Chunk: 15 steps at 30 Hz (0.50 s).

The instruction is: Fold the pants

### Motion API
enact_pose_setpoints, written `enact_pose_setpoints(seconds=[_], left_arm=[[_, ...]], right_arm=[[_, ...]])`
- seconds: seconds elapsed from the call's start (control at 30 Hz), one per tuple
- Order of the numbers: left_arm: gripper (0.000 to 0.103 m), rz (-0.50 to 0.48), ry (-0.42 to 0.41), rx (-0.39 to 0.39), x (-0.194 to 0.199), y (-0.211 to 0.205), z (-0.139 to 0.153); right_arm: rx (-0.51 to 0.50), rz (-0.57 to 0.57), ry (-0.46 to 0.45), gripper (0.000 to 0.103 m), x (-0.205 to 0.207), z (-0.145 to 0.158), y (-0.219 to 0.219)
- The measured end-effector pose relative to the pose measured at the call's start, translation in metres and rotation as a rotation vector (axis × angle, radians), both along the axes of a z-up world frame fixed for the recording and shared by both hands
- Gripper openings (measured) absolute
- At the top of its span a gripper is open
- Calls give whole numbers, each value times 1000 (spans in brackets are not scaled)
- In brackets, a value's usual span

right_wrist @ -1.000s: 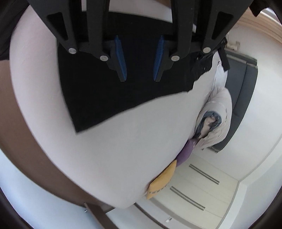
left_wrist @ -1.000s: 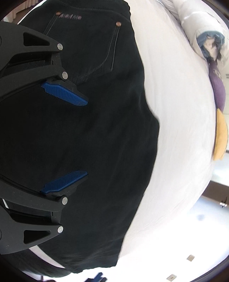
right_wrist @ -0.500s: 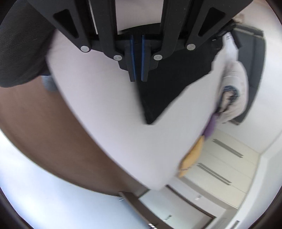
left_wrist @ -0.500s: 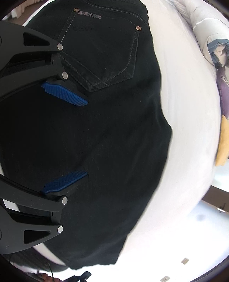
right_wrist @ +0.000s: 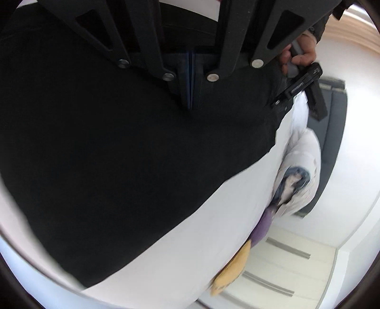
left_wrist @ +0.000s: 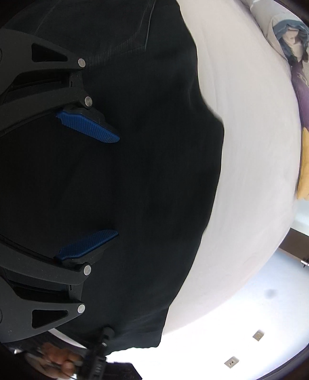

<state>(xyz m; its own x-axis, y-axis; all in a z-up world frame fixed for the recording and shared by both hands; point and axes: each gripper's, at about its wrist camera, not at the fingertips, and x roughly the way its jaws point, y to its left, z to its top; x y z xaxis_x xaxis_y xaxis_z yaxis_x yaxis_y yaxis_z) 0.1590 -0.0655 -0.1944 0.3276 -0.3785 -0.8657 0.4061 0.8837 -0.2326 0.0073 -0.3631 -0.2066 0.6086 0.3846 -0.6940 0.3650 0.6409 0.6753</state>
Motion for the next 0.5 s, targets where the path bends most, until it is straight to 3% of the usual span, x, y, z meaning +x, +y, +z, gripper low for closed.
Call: enact_pose_setpoints(seconds=[0.07,0.17,0.23,0.3,0.4,0.43,0.5], left_arm=[[74,38,-11,30,8,17,5],[74,69,13,-118,33,28,22],[74,-6,28,-162,49,9,25],[74,-84,54,-135,62,-19,14],[75,-132,26,1,80,-47,-7],[75,-145,6,10,83,-47,-10],[75,-139,9,-20,88,-35,-7]], right_arm=[[-5,-66,5,0,-16,3,-25],[-33,-88,7,8,-25,20,-38],[-15,-40,-39,10,-23,30,-34],[13,29,-66,11,-20,34,-23],[-31,52,-18,11,-9,23,-12],[-27,27,10,0,-9,13,-19],[-7,-18,7,0,-9,6,-29]])
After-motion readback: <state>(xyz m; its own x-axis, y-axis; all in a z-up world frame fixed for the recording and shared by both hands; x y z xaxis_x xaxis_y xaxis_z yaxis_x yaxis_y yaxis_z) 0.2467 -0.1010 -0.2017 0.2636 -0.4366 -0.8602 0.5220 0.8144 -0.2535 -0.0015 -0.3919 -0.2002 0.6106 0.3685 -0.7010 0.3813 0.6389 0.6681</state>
